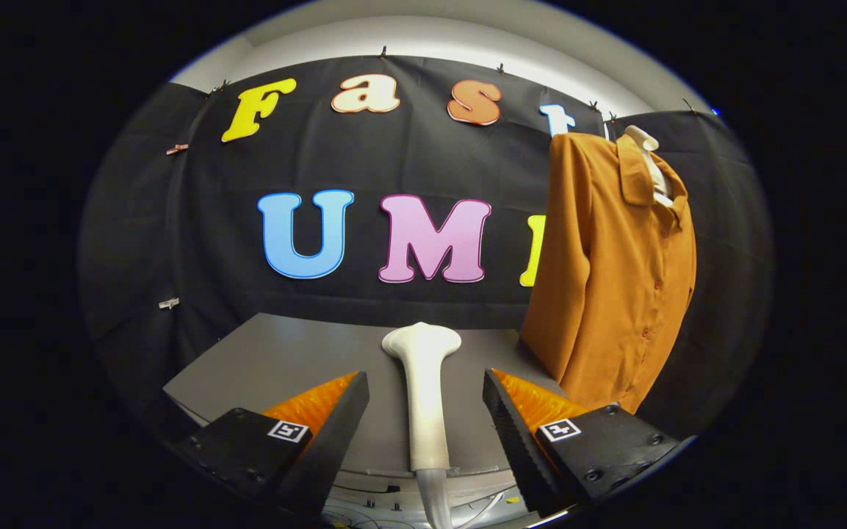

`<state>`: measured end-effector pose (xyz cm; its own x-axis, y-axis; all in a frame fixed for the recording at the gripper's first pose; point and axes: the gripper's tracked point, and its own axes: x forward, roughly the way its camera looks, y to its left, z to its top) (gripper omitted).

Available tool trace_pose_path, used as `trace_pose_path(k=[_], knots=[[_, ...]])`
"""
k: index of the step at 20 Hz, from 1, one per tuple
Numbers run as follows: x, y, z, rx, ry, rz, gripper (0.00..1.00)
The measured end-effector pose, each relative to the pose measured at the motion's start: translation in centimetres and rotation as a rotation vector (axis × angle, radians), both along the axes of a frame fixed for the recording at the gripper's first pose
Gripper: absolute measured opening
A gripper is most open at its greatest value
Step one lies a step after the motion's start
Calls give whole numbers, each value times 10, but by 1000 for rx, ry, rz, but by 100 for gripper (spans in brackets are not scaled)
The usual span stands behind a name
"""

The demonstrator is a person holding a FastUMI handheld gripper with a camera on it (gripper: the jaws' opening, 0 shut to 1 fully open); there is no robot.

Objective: Iron the clothes twice with a garment steamer, once on the left side and once on the right side.

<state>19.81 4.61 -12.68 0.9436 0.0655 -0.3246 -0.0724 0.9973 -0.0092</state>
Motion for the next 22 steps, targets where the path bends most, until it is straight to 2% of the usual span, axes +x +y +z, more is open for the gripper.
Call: trace_pose_path(k=[5,11,15,16,18,20,22], knots=[[34,-2,-44,-8,115,10,98],[52,-3,-79,-12,230,0,97],[58,1,-90,-18,266,9,84],[61,4,-92,-26,275,15,73],[61,11,-94,-24,290,40,58],[64,9,-97,-34,288,28,43],[60,10,-94,-31,293,34,40]])
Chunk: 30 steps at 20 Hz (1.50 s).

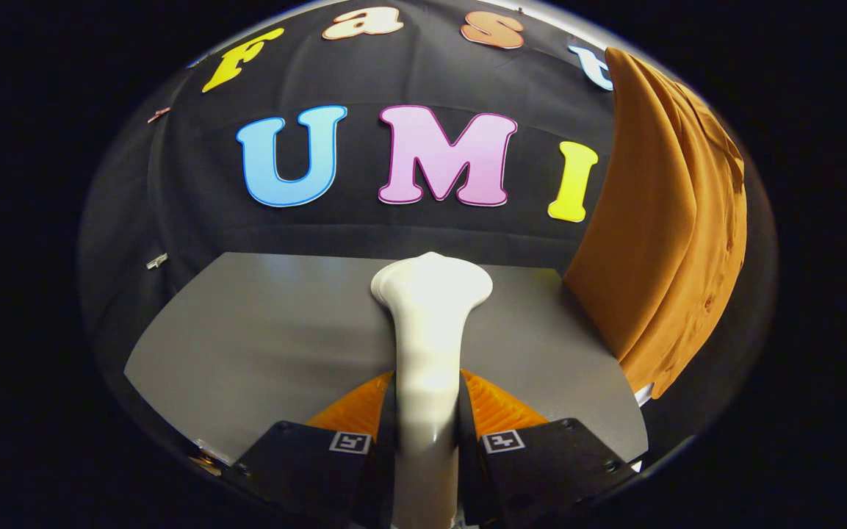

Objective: Iron the clothes twice with a garment steamer, once on the left side and once on the right side.

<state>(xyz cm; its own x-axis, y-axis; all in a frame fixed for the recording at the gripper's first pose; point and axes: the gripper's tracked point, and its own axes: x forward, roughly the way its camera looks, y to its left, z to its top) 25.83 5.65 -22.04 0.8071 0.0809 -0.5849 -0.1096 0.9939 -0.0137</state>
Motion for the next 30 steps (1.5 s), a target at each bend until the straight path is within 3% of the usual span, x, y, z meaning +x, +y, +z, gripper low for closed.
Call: trace_pose_path(k=[6,7,8,16,25,30], knots=[[-5,2,16,18,-36,7,40],[-9,1,23,13,-52,3,33],[-12,1,30,16,-66,4,33],[-64,1,73,51,-149,-1,32],[-156,-2,114,76,-250,-84,32],[-206,-38,115,80,-256,-197,32]])
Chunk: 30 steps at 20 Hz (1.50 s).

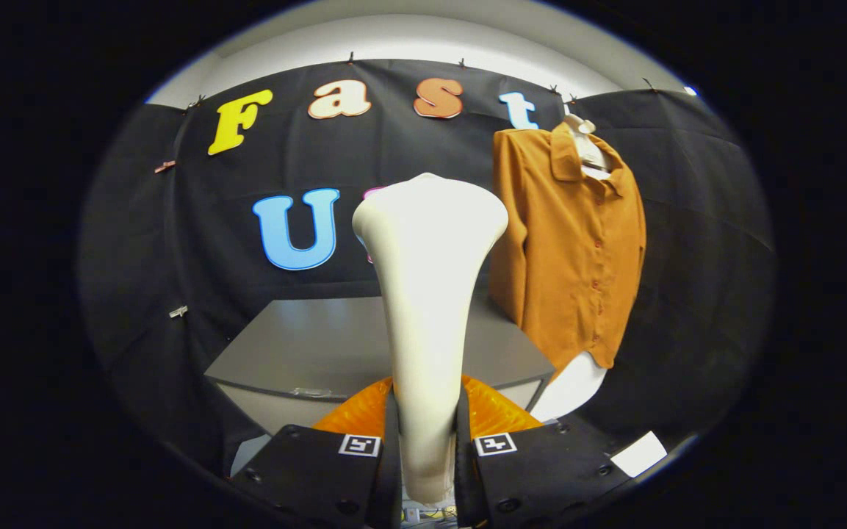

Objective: Iron the clothes twice with a garment steamer, once on the left side and once on the right side.

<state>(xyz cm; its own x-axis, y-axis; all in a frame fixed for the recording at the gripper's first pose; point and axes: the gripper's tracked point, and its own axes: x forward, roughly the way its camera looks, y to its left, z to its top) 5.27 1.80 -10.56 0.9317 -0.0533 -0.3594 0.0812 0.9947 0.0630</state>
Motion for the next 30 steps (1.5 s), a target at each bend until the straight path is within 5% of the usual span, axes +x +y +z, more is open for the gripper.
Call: trace_pose_path(k=[6,10,19,30], knots=[[-14,-78,2,-13,-6,-133,32],[8,-127,2,-20,-24,-148,32],[109,-220,10,31,-38,-69,32],[205,-242,8,66,-38,42,32]])
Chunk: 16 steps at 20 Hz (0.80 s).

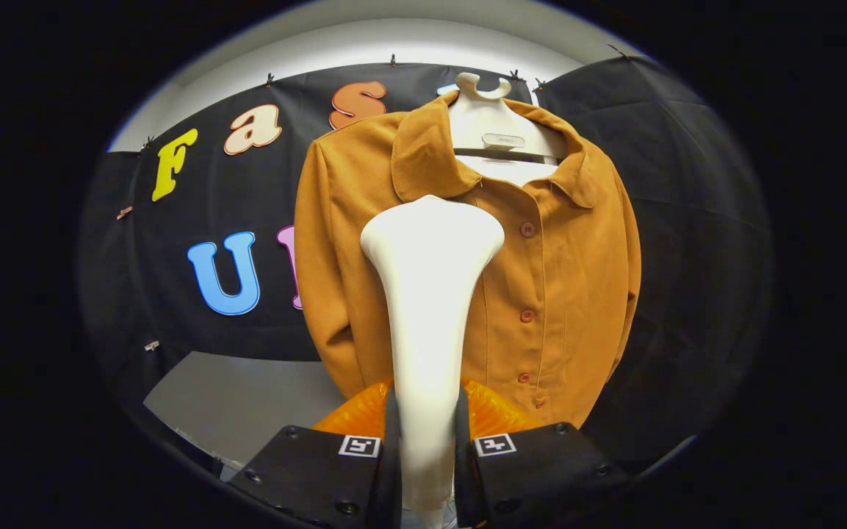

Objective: Iron the clothes twice with a garment steamer, once on the left side and once on the right side.

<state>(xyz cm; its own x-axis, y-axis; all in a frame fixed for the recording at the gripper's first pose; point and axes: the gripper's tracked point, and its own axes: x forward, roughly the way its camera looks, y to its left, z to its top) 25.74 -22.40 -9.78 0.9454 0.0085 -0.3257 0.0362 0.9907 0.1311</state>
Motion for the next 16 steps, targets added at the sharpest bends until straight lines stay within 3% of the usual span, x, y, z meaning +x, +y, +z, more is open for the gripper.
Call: trace_pose_path(k=[16], knots=[[-12,-1,-148,37,312,50,32]])
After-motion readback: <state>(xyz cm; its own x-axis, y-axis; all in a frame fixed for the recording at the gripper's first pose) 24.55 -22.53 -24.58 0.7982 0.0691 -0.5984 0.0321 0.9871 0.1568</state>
